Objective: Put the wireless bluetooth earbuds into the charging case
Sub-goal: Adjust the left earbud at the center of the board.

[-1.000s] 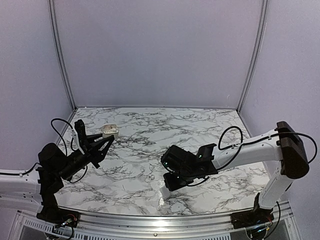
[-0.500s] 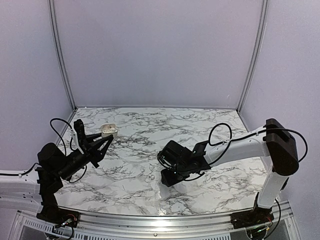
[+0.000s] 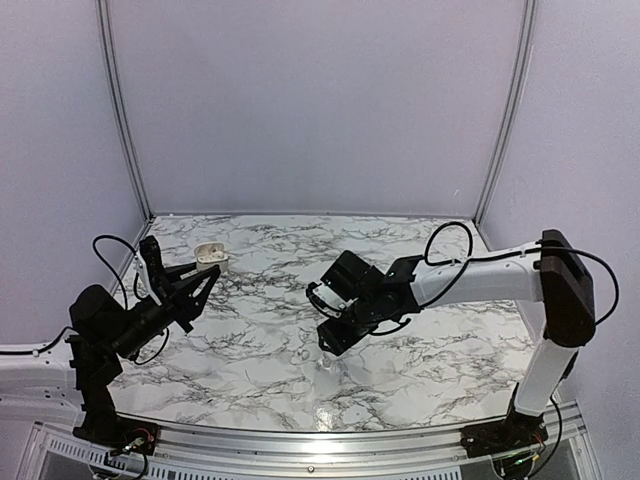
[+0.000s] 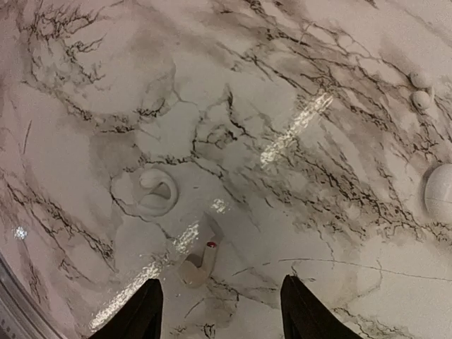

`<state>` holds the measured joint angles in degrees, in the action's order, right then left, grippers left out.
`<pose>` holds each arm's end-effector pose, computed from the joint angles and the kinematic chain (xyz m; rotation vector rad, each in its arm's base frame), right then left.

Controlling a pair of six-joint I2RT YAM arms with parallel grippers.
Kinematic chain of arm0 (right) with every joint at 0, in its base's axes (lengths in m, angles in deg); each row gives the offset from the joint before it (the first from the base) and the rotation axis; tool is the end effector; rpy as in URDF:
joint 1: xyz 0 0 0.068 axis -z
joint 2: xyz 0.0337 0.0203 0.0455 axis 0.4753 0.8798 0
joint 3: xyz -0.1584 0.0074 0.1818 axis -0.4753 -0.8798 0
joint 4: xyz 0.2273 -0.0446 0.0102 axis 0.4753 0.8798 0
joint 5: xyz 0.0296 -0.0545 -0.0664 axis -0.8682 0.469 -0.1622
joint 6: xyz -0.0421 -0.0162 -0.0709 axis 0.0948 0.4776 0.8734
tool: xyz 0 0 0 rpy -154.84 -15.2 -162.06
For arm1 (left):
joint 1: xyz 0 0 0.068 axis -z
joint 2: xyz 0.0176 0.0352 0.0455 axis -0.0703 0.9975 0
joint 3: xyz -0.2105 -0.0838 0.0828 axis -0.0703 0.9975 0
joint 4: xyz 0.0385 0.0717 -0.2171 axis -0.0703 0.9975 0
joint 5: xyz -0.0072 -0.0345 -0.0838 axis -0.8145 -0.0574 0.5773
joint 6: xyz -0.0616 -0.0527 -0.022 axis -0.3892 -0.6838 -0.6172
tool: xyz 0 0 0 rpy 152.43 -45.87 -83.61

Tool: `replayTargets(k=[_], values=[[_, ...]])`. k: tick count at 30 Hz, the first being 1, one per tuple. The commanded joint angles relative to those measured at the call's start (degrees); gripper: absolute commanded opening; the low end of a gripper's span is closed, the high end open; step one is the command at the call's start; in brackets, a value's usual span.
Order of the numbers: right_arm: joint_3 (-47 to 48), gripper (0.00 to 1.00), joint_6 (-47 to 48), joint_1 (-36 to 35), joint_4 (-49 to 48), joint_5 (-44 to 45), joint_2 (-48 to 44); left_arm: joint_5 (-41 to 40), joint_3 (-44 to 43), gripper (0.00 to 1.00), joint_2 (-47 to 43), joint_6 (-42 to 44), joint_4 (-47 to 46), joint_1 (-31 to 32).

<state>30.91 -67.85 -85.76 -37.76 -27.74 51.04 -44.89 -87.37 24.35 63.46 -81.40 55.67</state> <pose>0.1885 0.2945 0.1408 -0.9714 2.5591 0.3916 0.1342 -0.1615 0.2666 0.4627 1.1895 -0.7907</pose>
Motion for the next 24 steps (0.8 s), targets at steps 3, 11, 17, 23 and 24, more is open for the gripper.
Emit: replayTargets(k=[3, 11, 17, 23, 24], values=[[1.9, 0.55, 5.1, 0.3, 3.2, -7.4, 1.0, 0.5, 0.2, 0.00, -1.4, -0.1, 1.6, -0.5], [-1.4, 0.66, 1.1, 0.3, -2.8, -5.4, 2.4, 0.5, 0.1, 0.00, -1.5, -0.2, 1.6, -0.5], [-2.4, 0.67, 0.3, 0.1, -4.2, -4.5, 4.1, 0.3, 0.0, 0.00, -1.9, 0.0, 2.0, -0.5], [-4.0, 0.66, -0.3, 0.2, -2.2, 0.7, 3.9, 0.3, -0.1, 0.00, -1.3, -0.2, 1.9, -0.5], [-4.3, 0.66, -0.6, 0.3, -1.9, 2.6, 3.8, 0.2, -0.2, 0.00, -1.2, -0.2, 1.9, -0.5]])
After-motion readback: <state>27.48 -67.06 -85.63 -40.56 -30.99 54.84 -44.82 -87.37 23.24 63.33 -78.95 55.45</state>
